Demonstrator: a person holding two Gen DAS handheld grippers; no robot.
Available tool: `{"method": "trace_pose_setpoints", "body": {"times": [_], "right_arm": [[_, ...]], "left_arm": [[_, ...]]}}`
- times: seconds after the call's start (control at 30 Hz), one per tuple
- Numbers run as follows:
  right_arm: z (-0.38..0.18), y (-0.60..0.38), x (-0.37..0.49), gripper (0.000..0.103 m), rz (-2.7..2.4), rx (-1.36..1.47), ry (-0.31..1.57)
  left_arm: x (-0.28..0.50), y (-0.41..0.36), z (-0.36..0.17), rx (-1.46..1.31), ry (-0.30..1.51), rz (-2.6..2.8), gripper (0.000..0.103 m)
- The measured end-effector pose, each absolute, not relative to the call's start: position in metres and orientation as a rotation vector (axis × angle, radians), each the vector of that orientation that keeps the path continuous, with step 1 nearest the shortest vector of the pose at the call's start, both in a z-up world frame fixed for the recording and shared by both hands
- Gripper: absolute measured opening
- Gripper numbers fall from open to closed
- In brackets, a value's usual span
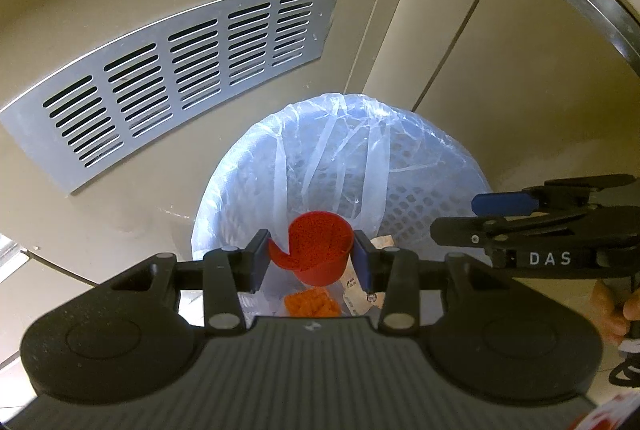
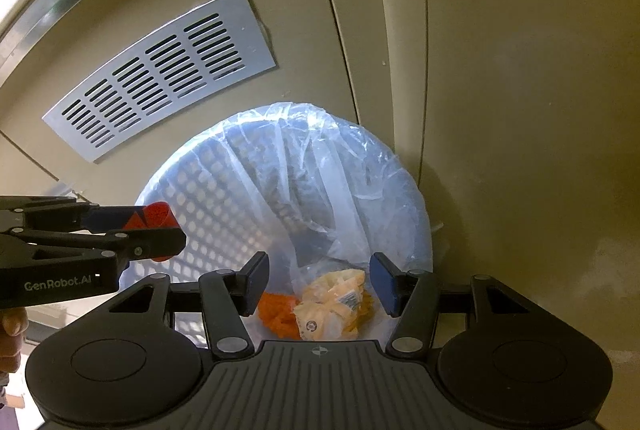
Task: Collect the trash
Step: 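Open both tools to drop the red cup and yellow bag into the wastebasket, then raise both tools back toward the counter trash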
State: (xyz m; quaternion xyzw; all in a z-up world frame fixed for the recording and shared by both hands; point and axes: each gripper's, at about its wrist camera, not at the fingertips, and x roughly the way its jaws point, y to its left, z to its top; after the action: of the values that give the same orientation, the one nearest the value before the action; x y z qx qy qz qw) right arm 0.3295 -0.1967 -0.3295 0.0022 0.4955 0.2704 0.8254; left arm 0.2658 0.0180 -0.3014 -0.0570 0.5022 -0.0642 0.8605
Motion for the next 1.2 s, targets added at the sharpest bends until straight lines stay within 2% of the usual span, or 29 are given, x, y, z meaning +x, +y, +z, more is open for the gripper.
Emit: {"method": "trace_pose_setpoints", "body": {"times": [0.03,0.13,0.23,0.77,1.2], "right_arm": [[-0.33,-0.196,0.33,0.056,0.572,0.007,1.052],[-0.328,-0.196,0.33,0.056,0.566,0.014,1.047],[-0.325,-0.198,0.33,0.056,0.567,0.02,1.046],[-0.307,-0.208,0.314,0.056,0.581,0.038,1.046],[-0.239,-0.22,0.281,0.056,0.66,0.097,0.991]], "left_arm": [[0.267,0.018,-0.301,-0.118,1.054,-0.135,0.041],[0.268,0.018,-0.301,-0.115,1.05,-0.128,0.055],[0.269,0.019,-0.3,-0.12,1.048,-0.13,0.056],[0.243,0.02,-0.278,-0.123,1.057,-0.083,0.057],[0.212,0.017,-0.208,-0.145,1.008,-0.001,0.057]]}}
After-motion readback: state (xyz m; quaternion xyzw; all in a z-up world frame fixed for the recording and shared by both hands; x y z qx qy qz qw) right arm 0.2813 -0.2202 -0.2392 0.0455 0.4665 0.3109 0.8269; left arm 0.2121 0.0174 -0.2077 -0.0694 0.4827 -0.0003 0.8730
